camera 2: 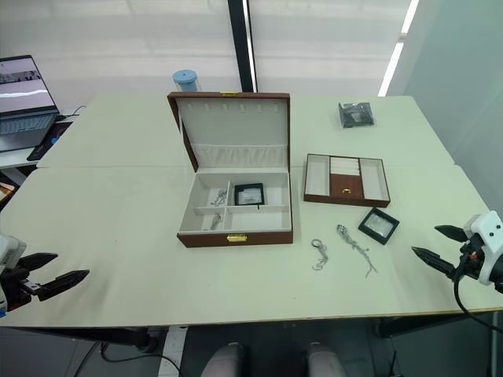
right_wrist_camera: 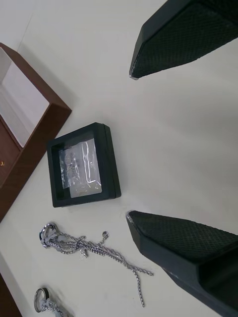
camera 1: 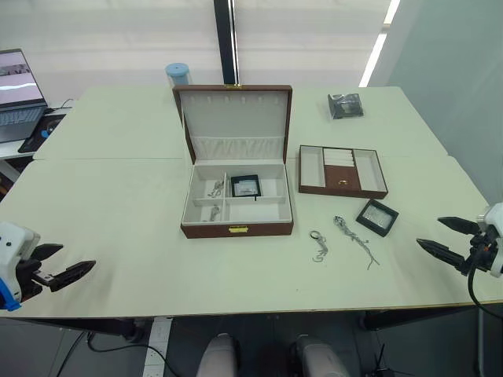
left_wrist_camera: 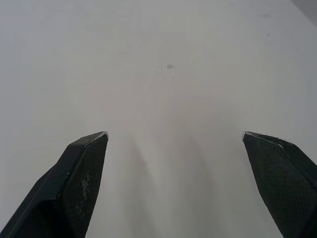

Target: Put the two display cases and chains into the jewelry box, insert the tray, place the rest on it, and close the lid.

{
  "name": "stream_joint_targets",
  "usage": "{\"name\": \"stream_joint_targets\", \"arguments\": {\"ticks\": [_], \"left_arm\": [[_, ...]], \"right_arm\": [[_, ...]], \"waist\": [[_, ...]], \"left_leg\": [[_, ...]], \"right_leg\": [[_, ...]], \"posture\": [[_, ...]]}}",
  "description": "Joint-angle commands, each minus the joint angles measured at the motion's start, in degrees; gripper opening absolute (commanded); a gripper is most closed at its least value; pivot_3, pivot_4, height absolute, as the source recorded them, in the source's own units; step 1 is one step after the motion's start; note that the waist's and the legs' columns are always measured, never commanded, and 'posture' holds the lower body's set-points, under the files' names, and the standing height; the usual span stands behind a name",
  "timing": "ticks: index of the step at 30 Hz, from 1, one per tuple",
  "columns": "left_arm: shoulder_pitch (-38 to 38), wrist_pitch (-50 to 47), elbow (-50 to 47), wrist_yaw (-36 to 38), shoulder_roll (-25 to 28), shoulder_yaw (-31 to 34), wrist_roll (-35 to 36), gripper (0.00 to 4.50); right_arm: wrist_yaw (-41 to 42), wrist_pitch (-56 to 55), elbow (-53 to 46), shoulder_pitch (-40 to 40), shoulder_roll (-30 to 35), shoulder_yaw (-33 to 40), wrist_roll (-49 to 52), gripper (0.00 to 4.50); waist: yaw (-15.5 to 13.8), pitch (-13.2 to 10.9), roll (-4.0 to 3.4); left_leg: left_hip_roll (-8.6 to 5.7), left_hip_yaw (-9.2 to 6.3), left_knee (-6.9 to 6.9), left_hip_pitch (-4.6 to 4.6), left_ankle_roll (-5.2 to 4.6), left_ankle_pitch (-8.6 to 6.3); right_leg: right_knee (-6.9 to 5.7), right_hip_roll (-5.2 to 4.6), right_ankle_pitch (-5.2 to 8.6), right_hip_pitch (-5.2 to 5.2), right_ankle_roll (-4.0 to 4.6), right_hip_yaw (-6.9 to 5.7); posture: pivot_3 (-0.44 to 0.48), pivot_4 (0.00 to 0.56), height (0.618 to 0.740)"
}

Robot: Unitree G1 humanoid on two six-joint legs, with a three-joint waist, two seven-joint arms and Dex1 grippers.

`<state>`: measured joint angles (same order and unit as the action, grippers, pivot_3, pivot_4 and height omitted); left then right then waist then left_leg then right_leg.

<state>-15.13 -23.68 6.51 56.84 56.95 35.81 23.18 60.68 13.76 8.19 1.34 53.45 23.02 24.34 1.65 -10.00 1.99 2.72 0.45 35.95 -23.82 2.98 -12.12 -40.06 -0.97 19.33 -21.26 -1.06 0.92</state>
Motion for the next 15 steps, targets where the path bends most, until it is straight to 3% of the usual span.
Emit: {"name": "stream_joint_targets", "arguments": {"ticks": [1,15], "left_arm": [[-0.98,-0.53,-2.74,-0.72,-0.53,3.17,0.43,4.49],[1.0,-1.05,-4.18,-2.92,-1.74,3.46,0.9,4.49]], "right_arm": [[0.99,-1.68,0.94,-1.2,1.1,0.64,-0.61,4.5],[3.04,-0.39,-0.76,-2.98,1.57,-0.86,-0.72,4.5]], "waist": [[0.0,0.0,0.0],[0.01,0.0,0.0]], "left_leg": [[0.0,-0.01,0.0,0.0,0.0,0.0],[0.01,-0.02,0.0,0.01,0.0,0.0]], "right_leg": [[0.0,0.0,0.0,0.0,0.0,-0.01],[0.0,0.01,0.0,0.02,0.0,-0.01]], "posture": [[0.0,0.15,0.74],[0.0,0.15,0.74]]}}
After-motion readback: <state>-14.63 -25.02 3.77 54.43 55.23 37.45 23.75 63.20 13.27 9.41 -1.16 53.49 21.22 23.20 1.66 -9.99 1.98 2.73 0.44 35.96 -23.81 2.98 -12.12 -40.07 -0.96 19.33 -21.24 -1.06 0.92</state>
